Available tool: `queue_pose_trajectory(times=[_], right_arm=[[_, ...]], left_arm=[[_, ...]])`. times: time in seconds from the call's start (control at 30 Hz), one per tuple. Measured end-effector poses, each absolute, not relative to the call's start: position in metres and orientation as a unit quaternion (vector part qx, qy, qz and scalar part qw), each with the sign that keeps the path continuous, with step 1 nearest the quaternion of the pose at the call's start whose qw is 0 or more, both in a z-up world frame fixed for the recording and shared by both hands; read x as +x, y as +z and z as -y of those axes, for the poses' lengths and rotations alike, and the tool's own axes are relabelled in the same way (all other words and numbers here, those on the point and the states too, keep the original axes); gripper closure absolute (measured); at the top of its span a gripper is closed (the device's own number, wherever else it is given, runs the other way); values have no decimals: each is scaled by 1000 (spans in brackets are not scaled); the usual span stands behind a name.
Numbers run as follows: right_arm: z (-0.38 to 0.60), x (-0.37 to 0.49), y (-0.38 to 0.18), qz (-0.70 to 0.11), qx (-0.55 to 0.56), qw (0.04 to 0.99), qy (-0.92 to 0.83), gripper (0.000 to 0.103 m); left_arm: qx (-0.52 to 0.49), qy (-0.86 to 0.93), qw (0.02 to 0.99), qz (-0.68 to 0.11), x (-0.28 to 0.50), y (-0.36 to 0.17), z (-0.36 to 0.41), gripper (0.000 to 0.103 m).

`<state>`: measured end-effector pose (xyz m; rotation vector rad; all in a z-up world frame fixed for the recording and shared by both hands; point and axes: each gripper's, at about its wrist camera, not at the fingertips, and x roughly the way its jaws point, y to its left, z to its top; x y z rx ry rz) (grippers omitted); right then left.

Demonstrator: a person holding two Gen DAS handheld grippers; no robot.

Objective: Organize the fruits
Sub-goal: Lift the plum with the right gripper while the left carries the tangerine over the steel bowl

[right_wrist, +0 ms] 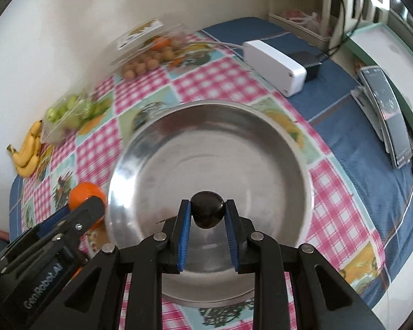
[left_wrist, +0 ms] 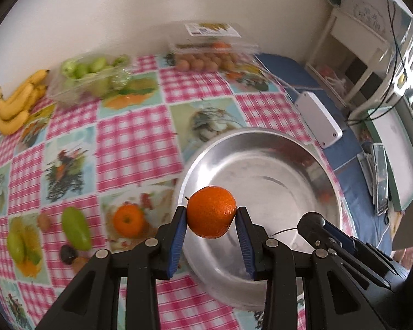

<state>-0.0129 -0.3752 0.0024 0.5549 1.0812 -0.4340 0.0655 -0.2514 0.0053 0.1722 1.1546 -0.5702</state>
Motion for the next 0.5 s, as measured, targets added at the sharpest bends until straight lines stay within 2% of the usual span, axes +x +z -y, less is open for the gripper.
queue_pose_trajectory(times=[0.3, 0.5], right_arm=[[387, -14, -15, -517, 272, 783, -211, 77], [382, -7, -25, -534, 268, 775, -208, 77]], left_arm=[[96, -257, 779, -565, 67, -36, 262, 64], [97, -250, 778, -568, 70, -43, 259, 64]])
